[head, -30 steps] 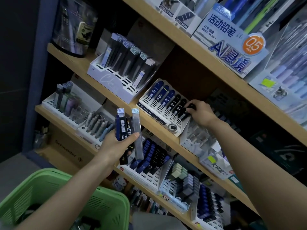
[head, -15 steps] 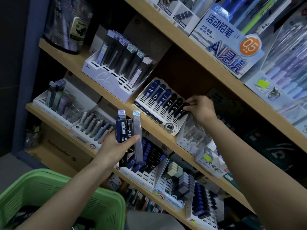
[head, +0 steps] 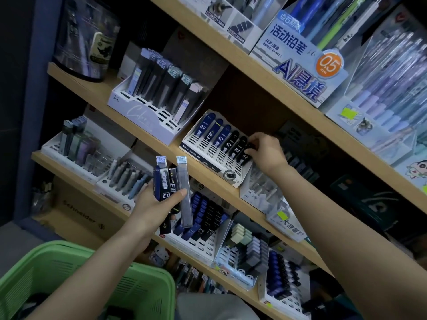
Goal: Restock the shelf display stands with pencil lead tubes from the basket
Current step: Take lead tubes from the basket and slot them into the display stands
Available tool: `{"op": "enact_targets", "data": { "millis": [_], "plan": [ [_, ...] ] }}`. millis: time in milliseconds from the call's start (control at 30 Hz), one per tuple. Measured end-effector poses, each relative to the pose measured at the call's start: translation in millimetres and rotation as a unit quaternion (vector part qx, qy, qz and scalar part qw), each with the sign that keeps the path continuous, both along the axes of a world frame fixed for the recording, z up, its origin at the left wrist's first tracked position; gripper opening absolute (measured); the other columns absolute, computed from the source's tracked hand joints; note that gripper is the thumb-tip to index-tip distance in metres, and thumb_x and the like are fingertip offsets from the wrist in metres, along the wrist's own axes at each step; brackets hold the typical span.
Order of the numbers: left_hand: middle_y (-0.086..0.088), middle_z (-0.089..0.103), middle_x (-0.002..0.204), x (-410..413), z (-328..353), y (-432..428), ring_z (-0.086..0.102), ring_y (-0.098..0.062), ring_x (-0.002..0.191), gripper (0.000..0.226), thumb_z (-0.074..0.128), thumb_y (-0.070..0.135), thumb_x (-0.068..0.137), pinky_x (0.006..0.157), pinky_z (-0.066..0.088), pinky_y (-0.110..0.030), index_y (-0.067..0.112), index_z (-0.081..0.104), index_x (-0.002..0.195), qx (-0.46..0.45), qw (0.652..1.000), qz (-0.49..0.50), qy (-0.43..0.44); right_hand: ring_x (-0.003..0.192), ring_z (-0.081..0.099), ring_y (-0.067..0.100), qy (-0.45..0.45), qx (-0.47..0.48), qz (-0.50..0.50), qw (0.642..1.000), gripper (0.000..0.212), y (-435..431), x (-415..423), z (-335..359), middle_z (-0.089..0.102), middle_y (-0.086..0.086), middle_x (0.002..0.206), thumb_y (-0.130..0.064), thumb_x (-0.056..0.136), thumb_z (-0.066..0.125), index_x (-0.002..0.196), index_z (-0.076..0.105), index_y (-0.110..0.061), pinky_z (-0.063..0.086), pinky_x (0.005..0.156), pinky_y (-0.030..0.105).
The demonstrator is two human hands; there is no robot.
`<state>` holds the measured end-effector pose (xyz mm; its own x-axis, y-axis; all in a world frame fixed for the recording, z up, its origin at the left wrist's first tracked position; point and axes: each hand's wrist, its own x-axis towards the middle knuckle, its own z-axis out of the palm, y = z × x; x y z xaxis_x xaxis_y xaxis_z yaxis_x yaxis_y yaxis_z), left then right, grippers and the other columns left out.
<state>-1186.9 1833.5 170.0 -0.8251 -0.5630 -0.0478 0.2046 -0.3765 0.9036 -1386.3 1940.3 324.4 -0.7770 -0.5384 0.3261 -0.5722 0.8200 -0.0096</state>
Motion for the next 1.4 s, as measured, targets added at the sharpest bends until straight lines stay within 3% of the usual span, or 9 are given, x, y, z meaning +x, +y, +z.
{"op": "enact_targets", "data": {
  "millis": [133,267,367,467,600,733,1000,1267,1400],
  "plan": [
    [-0.001,0.066,0.092,2.8,1.6,2.2,0.060,-0.016,0.078,0.011,0.066,0.020,0.087,0.050,0.049,-0.013,0.026,0.060,0.094,0.001,1.000,0.003,-0.004,0.110,0.051,0.021,0.082,-0.038,0.111,0.990,0.034,-10.8,45.2,-11.4,0.053,0.010,0.121,-0.019,0.094,0.057,0.125,0.051,-0.008,0.044,0.095,0.030],
    [-0.004,0.067,0.092,4.9,0.1,0.1,0.062,-0.017,0.077,0.011,0.067,0.022,0.086,0.053,0.050,-0.016,0.023,0.062,0.095,-0.008,1.000,0.006,-0.014,0.080,0.049,-0.002,-0.115,-0.058,0.165,0.978,0.029,-22.1,99.0,-37.2,0.056,-0.005,0.103,-0.030,0.096,0.053,0.118,0.056,-0.012,0.041,0.069,0.004],
    [-0.004,0.069,0.092,6.0,0.1,0.4,0.063,-0.018,0.082,0.012,0.068,0.020,0.086,0.057,0.052,-0.021,0.023,0.063,0.095,-0.018,1.000,0.009,-0.009,0.074,0.055,0.003,-0.308,-0.060,0.141,0.939,0.014,-25.7,119.8,-57.7,0.059,-0.006,0.086,-0.033,0.094,0.055,0.096,0.059,-0.019,0.052,0.073,0.023],
    [-0.002,0.069,0.092,8.1,-0.2,0.8,0.063,-0.019,0.085,0.014,0.067,0.019,0.086,0.057,0.051,-0.023,0.025,0.063,0.098,-0.026,1.000,0.006,-0.003,0.070,0.056,0.018,-0.355,-0.102,0.134,0.920,0.028,-28.7,125.8,-69.4,0.057,0.002,0.067,-0.024,0.093,0.060,0.066,0.052,-0.021,0.054,0.081,0.046],
    [0.002,0.069,0.086,12.0,2.2,0.9,0.062,-0.014,0.076,0.010,0.066,0.019,0.087,0.054,0.050,-0.017,0.025,0.063,0.094,-0.013,1.000,0.012,0.008,0.071,0.062,0.023,-0.370,-0.153,0.123,0.908,0.024,-27.6,130.2,-66.7,0.068,0.018,0.078,-0.019,0.094,0.057,0.070,0.057,-0.014,0.056,0.079,0.043],
    [-0.006,0.068,0.086,17.2,3.9,0.4,0.059,-0.016,0.070,0.009,0.065,0.019,0.087,0.049,0.048,-0.016,0.021,0.063,0.096,-0.010,1.000,0.013,0.010,0.073,0.067,0.015,-0.441,-0.251,0.127,0.852,0.011,-22.0,129.6,-60.8,0.069,0.009,0.088,-0.013,0.097,0.050,0.089,0.056,-0.008,0.058,0.074,0.027],
    [0.002,0.069,0.077,24.8,2.0,7.3,0.063,-0.010,0.066,0.014,0.065,0.020,0.087,0.052,0.047,-0.020,0.018,0.062,0.101,-0.036,0.998,-0.059,0.008,0.069,0.049,0.010,-0.578,-0.428,0.085,0.690,0.011,-20.1,135.2,-56.9,0.049,0.002,0.076,-0.012,0.101,0.040,0.098,0.049,-0.006,0.046,0.071,0.025],
    [0.001,0.066,0.077,25.0,6.9,6.6,0.061,-0.011,0.067,0.011,0.065,0.014,0.087,0.056,0.046,-0.022,0.020,0.061,0.096,-0.057,0.998,-0.030,0.001,0.061,0.052,0.006,-0.523,-0.306,0.181,0.774,0.029,-15.5,148.3,-50.4,0.052,-0.001,0.076,-0.019,0.101,0.039,0.123,0.047,-0.002,0.049,0.062,0.019],
    [0.001,0.069,0.076,23.1,17.1,-14.1,0.063,-0.006,0.059,0.008,0.065,0.015,0.087,0.051,0.048,-0.020,0.019,0.063,0.094,-0.061,0.998,0.007,0.006,0.057,0.046,0.006,-0.471,-0.257,0.199,0.820,0.023,-23.6,141.3,-37.3,0.050,-0.009,0.064,-0.024,0.098,0.049,0.113,0.057,-0.009,0.046,0.068,0.027]
  ]
}}
